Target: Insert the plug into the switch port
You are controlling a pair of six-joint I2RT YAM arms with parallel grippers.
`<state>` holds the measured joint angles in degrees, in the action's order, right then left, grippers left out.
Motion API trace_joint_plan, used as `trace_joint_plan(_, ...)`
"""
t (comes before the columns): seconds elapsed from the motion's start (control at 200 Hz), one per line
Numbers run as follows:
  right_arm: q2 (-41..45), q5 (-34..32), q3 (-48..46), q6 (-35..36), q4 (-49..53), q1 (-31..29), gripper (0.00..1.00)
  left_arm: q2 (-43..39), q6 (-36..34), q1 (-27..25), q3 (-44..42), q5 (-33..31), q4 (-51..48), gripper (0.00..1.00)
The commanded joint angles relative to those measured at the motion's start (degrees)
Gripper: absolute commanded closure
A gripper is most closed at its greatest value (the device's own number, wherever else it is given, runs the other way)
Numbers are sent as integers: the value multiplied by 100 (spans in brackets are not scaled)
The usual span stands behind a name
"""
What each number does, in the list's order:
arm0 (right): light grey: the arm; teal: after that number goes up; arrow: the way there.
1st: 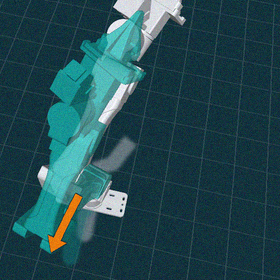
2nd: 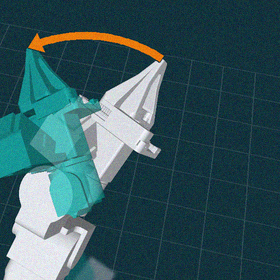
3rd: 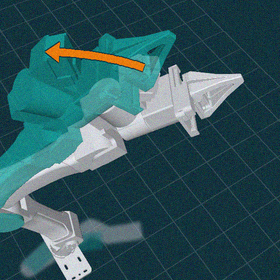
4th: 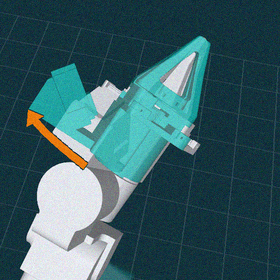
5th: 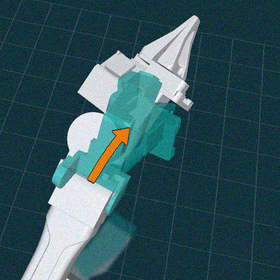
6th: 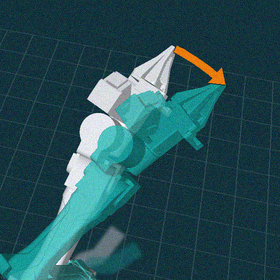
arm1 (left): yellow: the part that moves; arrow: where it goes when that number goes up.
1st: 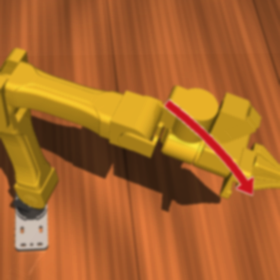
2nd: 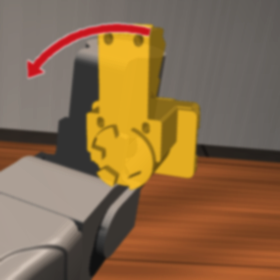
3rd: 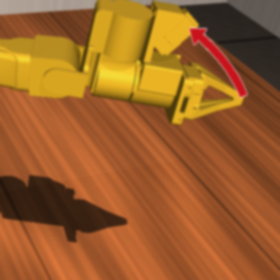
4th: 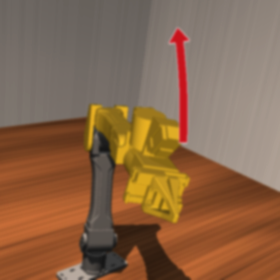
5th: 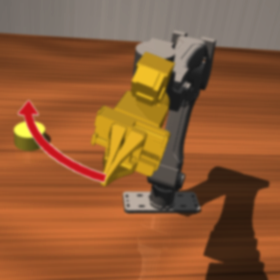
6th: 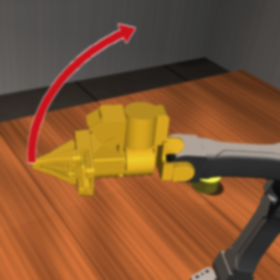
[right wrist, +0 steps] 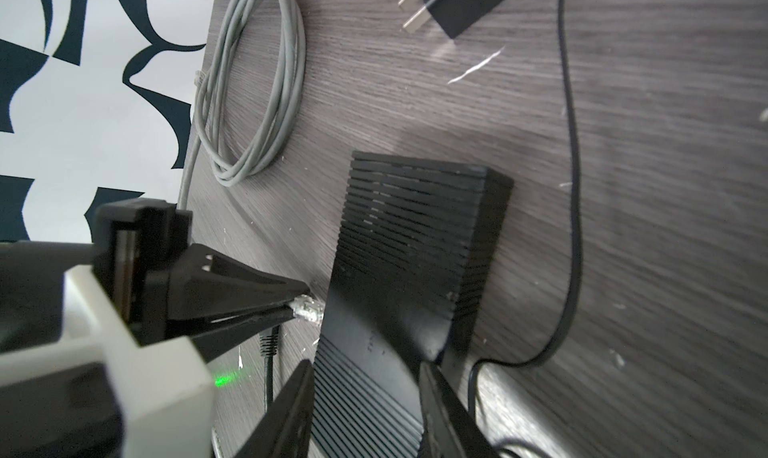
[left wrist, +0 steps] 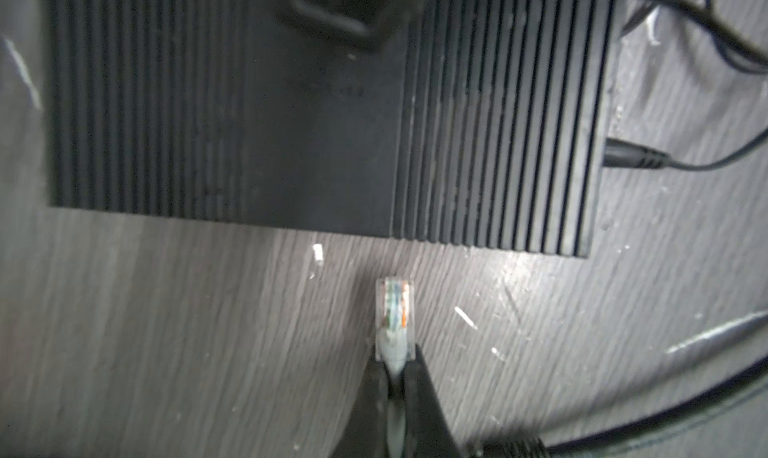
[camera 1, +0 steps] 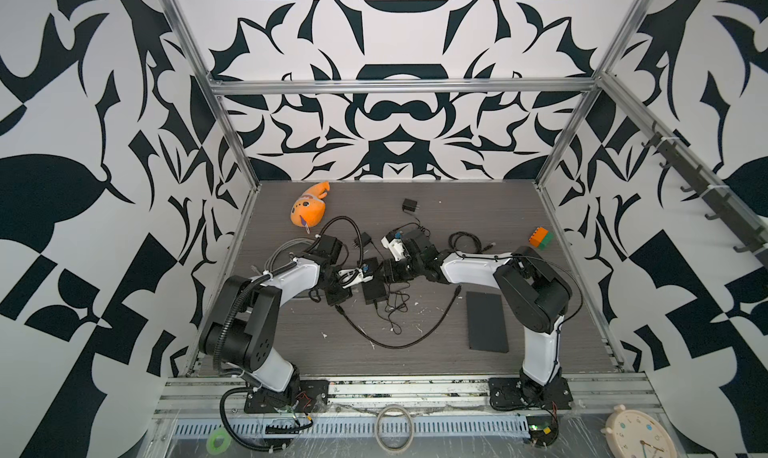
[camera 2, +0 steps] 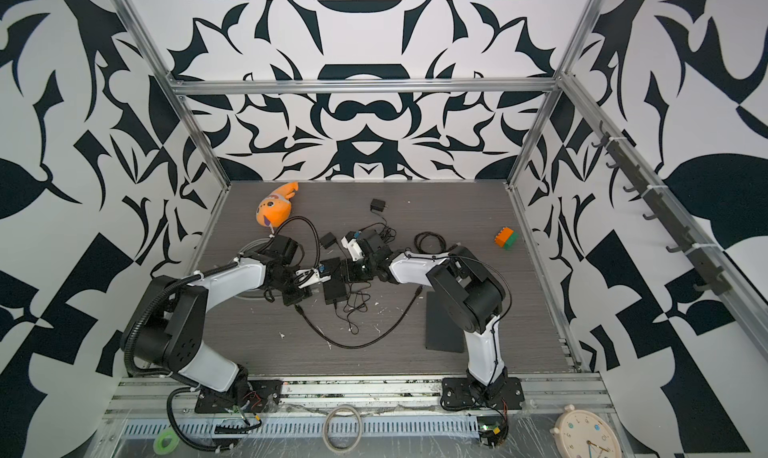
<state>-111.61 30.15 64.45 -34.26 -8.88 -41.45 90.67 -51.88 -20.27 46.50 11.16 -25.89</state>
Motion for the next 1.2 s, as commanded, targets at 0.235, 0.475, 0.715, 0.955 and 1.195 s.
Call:
trace_joint_plan(0.235, -163, -48, 174, 104, 113, -30, 54, 387, 208, -228, 28, -277, 283, 100)
trace_joint_plan(0.475, -205, 1, 174, 104, 216, -34, 54, 375, 349, -437, 28, -349, 451, 100)
trace_joint_plan(0.715, -345, 193, 206, 228, 415, 75, 54, 267, 560, -453, -33, -236, 814, 100)
trace_joint_plan(0.955, -553, 516, 331, 490, 674, 168, 53, 285, 805, -474, -66, -84, 1151, 100)
trace_joint_plan(1.195, -642, 795, 327, 614, 801, 433, 53, 167, 804, -654, -170, -117, 1408, 100)
